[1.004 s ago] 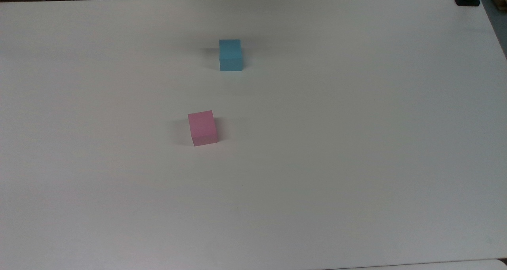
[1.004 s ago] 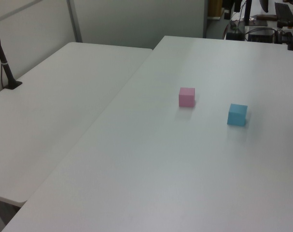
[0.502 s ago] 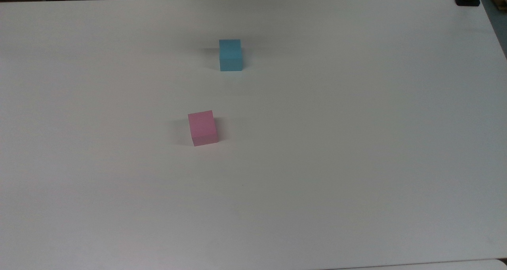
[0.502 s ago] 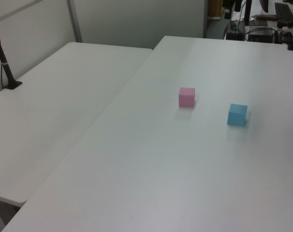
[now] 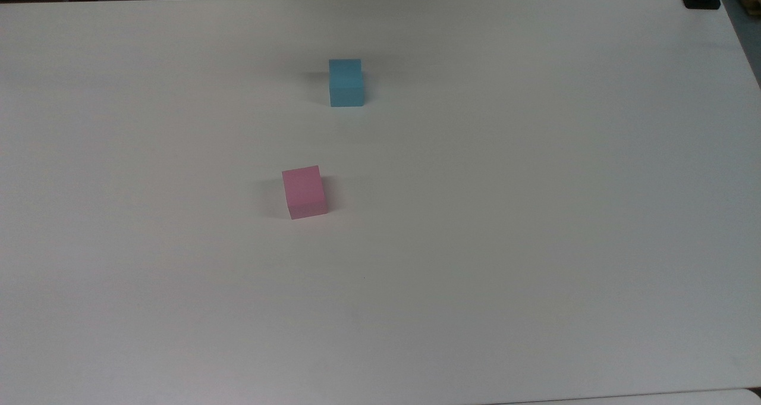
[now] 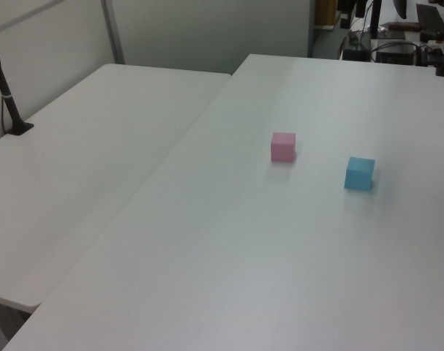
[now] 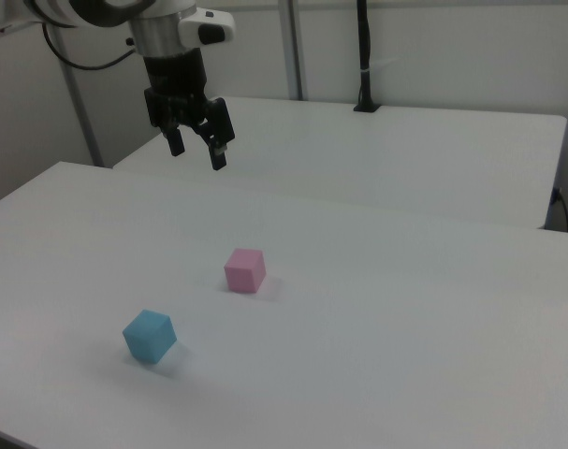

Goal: Put blue cube on pink cube

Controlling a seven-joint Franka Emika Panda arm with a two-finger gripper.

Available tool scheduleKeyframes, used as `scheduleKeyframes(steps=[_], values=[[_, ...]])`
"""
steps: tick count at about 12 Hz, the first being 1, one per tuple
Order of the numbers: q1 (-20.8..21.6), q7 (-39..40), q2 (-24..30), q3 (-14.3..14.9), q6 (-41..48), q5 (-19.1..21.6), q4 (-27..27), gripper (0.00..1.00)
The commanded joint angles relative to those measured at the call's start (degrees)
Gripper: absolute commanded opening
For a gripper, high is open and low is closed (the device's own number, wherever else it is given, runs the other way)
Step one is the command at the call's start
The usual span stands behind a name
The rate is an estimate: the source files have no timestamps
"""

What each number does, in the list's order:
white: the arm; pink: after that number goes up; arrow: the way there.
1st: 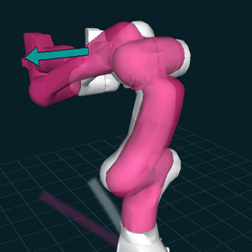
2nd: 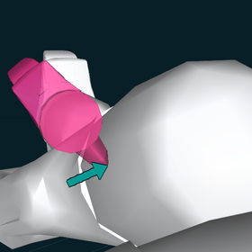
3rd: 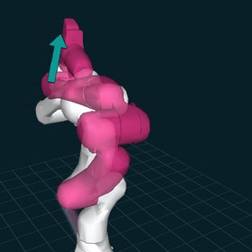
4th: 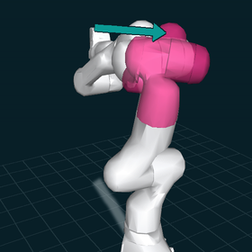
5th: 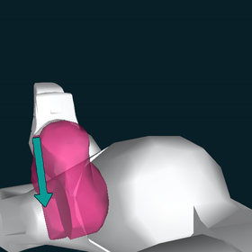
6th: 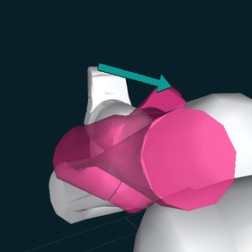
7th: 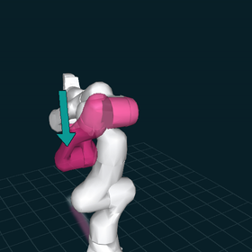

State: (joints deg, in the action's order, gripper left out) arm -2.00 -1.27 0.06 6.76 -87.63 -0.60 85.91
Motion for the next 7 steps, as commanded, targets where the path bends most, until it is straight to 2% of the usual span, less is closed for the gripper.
scheduleKeyframes(steps=[1,7], values=[[-0.11,1.27,1.35,0.36,-0.08,1.3,0.84,1.0],[0.07,1.45,1.7,0.1,0.71,1.04,0.84,1.0]])
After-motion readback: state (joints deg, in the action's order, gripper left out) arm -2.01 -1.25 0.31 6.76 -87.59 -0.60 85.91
